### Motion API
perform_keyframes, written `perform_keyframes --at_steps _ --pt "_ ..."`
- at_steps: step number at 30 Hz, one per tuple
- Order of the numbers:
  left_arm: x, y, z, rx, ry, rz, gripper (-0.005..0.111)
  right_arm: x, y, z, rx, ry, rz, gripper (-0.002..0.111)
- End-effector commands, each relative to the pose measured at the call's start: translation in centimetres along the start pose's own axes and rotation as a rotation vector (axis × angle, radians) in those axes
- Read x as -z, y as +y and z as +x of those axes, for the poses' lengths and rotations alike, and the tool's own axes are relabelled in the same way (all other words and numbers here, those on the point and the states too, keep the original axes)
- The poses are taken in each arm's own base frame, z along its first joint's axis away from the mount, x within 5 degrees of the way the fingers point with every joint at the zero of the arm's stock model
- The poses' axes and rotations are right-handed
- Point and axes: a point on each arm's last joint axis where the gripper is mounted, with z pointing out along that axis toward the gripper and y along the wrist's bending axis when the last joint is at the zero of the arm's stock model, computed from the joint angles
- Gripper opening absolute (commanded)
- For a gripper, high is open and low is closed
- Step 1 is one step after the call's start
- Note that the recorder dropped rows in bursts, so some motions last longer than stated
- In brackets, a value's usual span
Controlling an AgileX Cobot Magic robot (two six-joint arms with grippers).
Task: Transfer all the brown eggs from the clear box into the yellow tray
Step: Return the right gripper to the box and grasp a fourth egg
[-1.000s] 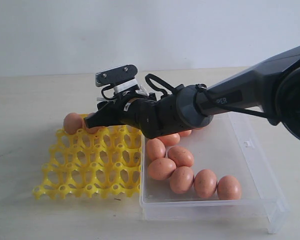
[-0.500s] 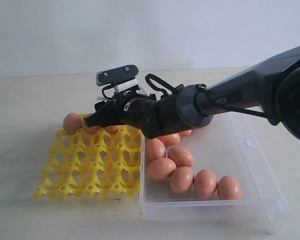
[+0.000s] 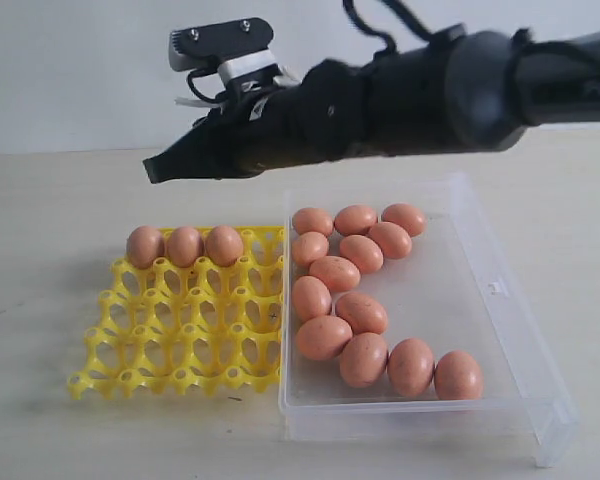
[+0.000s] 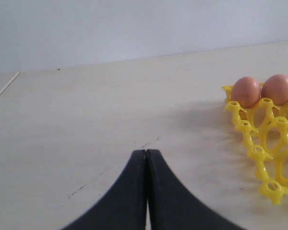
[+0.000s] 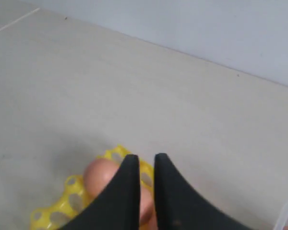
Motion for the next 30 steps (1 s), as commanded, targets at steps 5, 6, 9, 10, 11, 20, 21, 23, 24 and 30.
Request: perform_keyframes --at_steps 5,6,9,10,11,20,21,23,24,30 --pt "0.1 0.0 -0.2 0.008 -0.02 -0.001 0.0 7.2 -0.5 -0.4 0.053 0.381 -0.005 0.004" --pt "0.1 0.0 -0.2 0.008 -0.02 -0.001 0.0 8.1 -0.9 -0.3 0.023 0.431 0.024 0.007" --pt "0.1 0.0 -0.2 0.008 -0.02 -0.001 0.0 10.0 -2.2 0.0 -0.01 0.55 0.104 0.016" --pt "0.1 0.0 -0.2 0.008 -0.02 -0.001 0.0 10.3 -2.6 0.1 -0.02 0.567 0.123 0.02" --pt "0.1 0.0 -0.2 0.008 -0.02 -0.001 0.0 10.6 -3.2 0.1 -0.03 0.579 0.139 0.024" --pt "0.1 0.0 -0.2 0.008 -0.02 -0.001 0.0 8.0 -6.5 2.9 -0.006 0.692 0.162 0.055" --pt "0.1 0.0 -0.2 0.008 -0.02 -0.001 0.0 7.3 -6.7 3.3 0.022 0.696 0.155 0.056" --pt "0.1 0.0 -0.2 0.008 -0.02 -0.001 0.0 6.2 -6.8 3.9 0.067 0.697 0.139 0.057" --pt "0.1 0.0 -0.2 0.008 -0.02 -0.001 0.0 5.3 -7.0 4.4 0.101 0.698 0.126 0.057" --pt "0.1 0.0 -0.2 0.008 -0.02 -0.001 0.0 2.8 -7.3 7.9 0.147 0.852 0.08 0.057"
